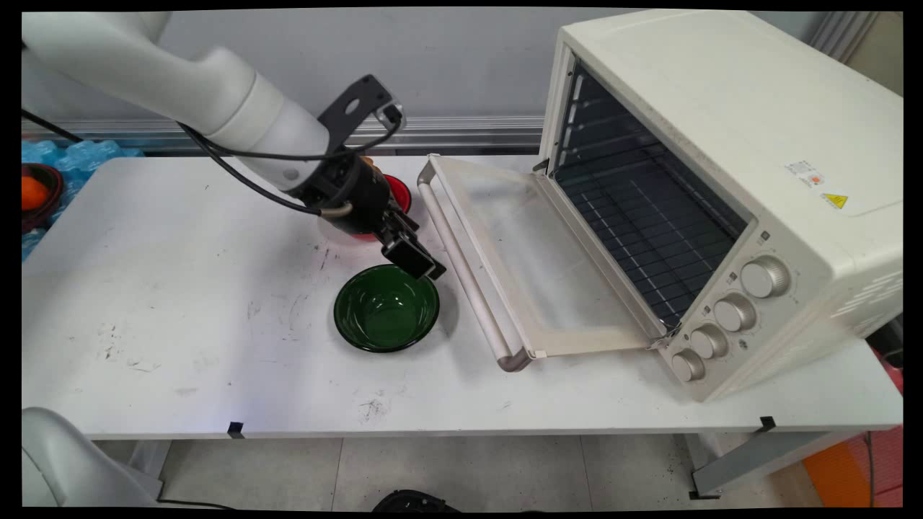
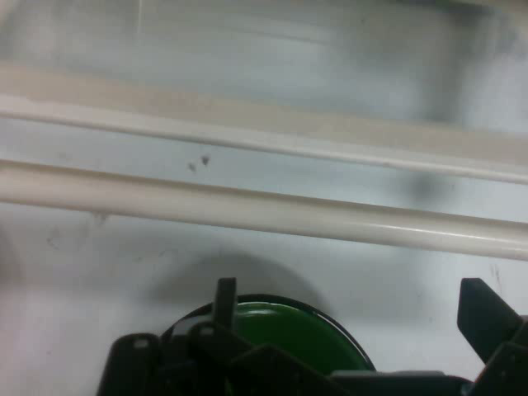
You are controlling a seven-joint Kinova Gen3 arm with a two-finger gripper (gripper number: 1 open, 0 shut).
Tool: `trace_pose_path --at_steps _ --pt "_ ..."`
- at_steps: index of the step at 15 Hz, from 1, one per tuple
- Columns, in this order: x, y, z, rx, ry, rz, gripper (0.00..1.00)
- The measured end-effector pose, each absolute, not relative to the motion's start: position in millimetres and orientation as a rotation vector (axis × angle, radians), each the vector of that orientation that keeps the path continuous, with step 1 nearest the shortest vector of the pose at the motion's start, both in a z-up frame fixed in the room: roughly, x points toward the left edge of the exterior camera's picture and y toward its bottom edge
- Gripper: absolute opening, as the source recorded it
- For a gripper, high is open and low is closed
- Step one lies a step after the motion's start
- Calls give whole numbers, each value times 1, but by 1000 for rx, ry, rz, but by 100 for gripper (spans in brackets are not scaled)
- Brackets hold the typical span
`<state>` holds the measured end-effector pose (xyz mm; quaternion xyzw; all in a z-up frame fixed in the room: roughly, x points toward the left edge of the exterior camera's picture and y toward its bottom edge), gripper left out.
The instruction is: Close the oven
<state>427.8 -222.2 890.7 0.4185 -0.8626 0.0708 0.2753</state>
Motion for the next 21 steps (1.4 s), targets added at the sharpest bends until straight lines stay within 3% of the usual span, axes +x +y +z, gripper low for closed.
trace_pose_path --at_steps 20,21 --pt "411 -242 833 1049 -2417 184 100" --pt "411 -244 831 1045 -2418 189 0"
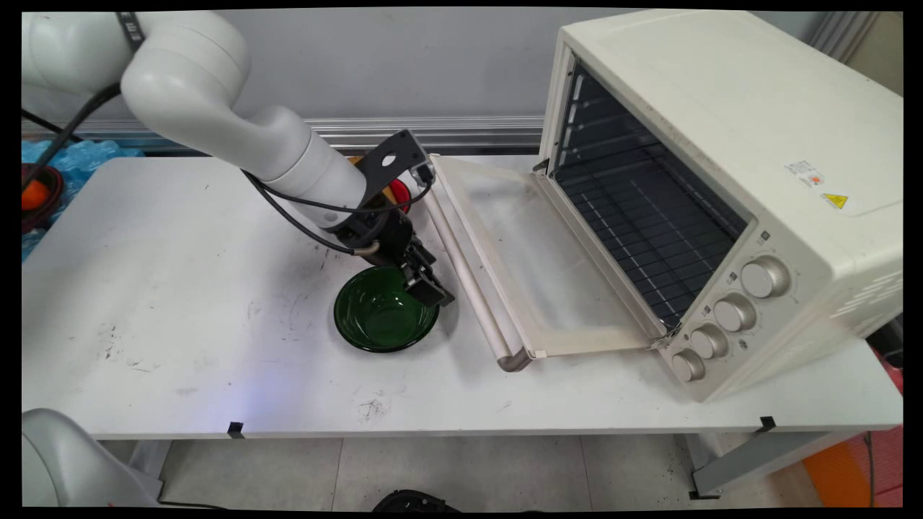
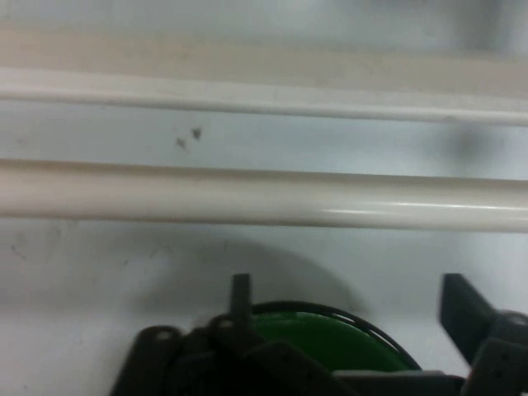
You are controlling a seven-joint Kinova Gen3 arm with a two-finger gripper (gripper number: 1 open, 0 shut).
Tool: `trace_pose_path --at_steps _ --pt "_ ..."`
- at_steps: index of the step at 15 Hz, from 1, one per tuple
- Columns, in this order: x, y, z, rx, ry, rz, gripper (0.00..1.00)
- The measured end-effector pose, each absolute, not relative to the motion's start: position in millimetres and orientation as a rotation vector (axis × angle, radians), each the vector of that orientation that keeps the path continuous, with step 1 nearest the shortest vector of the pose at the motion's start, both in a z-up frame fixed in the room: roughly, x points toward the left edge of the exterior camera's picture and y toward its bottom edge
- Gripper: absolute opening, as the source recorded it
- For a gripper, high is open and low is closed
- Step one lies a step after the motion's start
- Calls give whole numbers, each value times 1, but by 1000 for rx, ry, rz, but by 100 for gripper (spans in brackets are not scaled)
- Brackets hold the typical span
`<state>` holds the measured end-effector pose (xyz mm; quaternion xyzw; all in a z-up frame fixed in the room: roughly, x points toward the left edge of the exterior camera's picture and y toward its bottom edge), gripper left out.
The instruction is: Close the oven
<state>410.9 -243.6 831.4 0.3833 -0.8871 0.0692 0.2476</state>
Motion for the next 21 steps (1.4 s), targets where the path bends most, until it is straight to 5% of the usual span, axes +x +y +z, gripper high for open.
trace_pose_path --at_steps 21 --pt "416 -276 798 958 -2418 317 0"
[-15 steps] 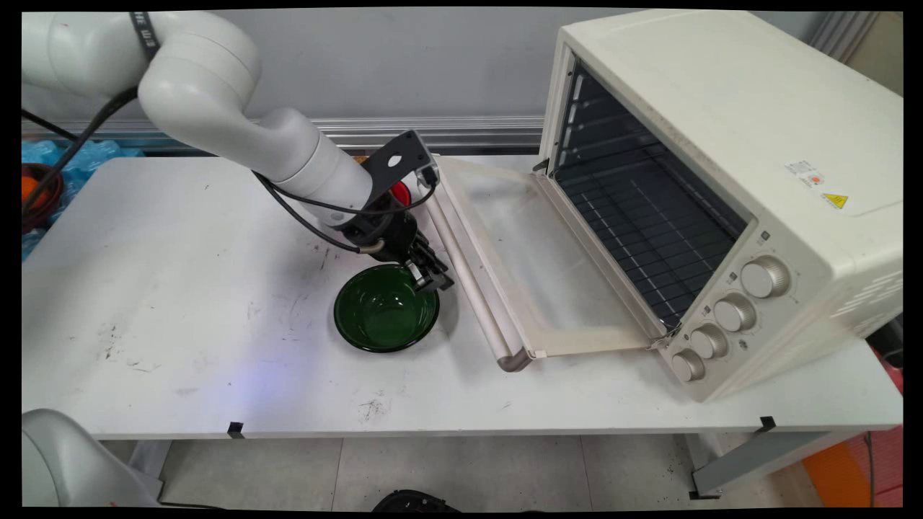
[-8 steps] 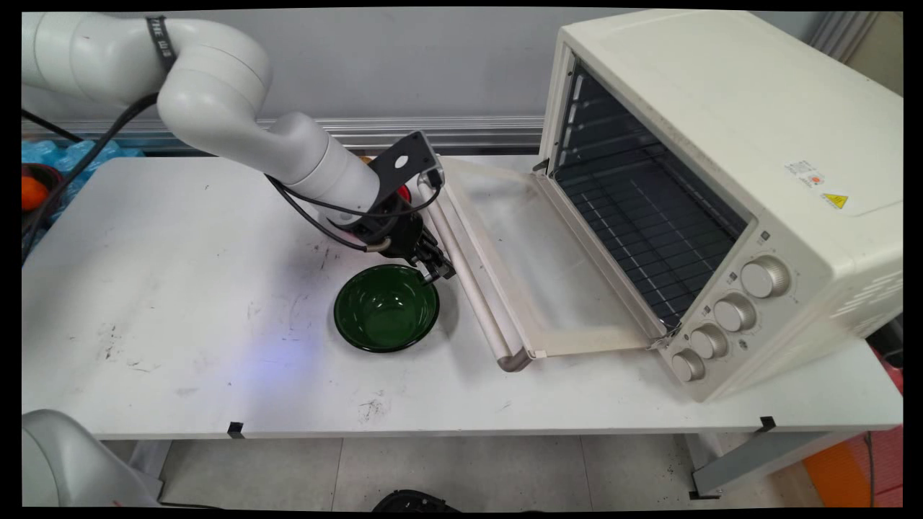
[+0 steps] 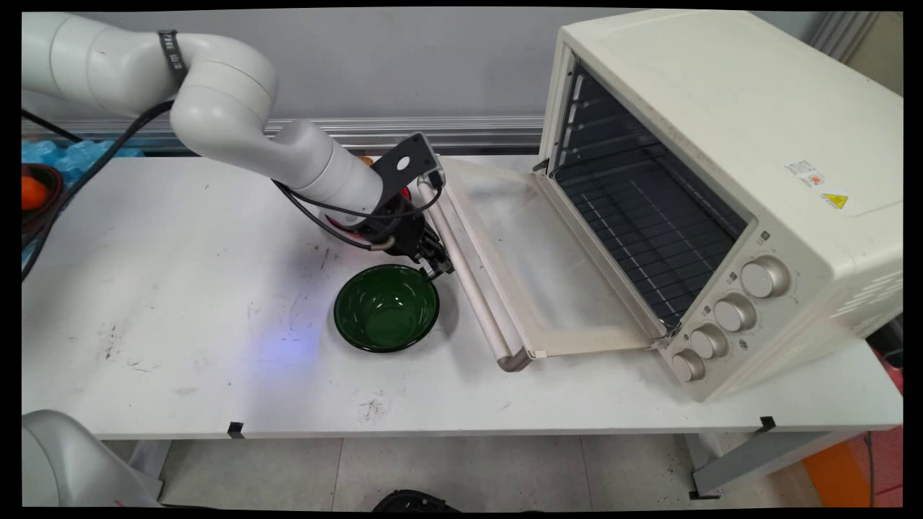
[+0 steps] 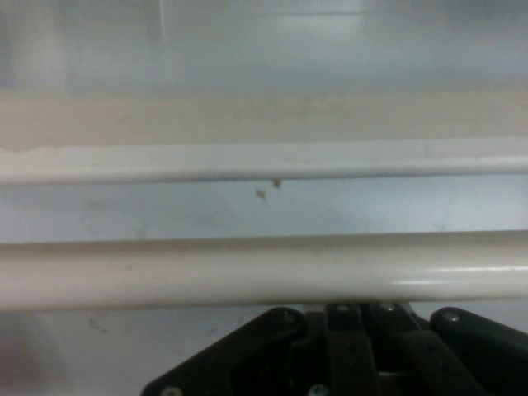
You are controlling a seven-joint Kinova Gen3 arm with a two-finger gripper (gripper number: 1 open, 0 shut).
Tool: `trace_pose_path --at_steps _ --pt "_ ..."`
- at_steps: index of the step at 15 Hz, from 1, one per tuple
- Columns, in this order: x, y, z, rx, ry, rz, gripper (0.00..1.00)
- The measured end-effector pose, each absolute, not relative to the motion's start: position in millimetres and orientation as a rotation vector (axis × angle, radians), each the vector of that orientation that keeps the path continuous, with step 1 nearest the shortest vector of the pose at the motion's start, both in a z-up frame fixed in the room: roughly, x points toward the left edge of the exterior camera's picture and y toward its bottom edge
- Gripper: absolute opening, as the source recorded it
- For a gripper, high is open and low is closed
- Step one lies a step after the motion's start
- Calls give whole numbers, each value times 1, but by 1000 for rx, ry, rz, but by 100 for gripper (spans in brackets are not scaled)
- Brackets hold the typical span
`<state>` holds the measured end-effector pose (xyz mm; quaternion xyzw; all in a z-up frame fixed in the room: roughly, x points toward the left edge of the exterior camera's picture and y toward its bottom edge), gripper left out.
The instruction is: Close the oven
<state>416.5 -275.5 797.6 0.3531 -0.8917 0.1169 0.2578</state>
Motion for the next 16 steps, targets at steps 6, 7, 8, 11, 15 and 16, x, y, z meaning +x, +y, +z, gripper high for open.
trace_pose_path --at_steps 6,7,8,11,15,16 --pt "415 -282 796 933 -2380 339 0" --pt "413 -284 797 924 -2370 343 0" --pt "412 -285 799 916 -2361 346 0" --pt "411 -287 803 902 -2337 357 0" --pt "405 -291 811 876 -2308 370 0" --pt "405 -290 813 875 -2296 377 0"
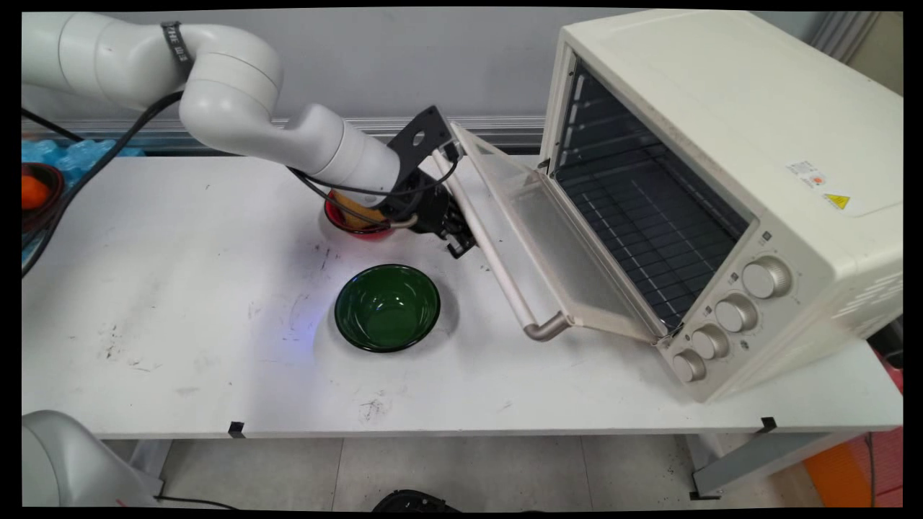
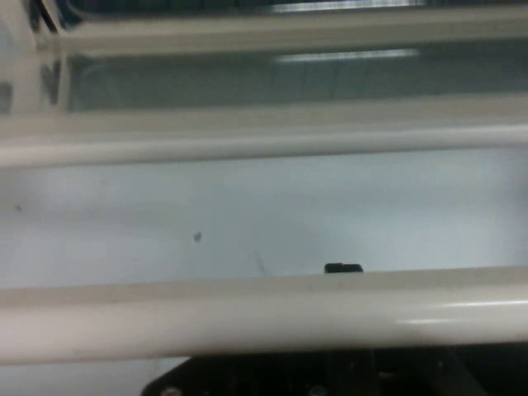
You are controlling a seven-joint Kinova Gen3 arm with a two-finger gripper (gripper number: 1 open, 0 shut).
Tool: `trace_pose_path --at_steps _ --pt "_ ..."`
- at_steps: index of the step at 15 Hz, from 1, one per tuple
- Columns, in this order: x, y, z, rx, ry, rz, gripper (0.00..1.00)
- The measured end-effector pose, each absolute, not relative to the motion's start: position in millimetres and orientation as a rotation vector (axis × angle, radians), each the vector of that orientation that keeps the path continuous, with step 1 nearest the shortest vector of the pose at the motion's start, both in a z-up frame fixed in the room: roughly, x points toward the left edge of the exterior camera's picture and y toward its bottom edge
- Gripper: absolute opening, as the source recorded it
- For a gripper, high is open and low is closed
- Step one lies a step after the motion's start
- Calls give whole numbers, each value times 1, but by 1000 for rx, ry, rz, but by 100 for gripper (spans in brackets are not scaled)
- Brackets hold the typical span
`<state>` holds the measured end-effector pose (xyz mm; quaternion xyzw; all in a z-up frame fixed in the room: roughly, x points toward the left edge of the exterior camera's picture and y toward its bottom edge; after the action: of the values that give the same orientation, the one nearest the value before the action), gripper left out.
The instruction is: Close the oven
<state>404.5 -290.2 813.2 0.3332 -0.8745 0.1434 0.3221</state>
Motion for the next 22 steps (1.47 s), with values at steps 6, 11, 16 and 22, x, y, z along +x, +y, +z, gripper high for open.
trace_pose_path --at_steps 6,11,16,22 --pt "379 -297 827 845 -2247 395 0" --pt "373 -306 840 840 -2199 422 0" --pt "366 -318 853 833 -2149 447 0" --pt "353 -335 874 827 -2077 478 0"
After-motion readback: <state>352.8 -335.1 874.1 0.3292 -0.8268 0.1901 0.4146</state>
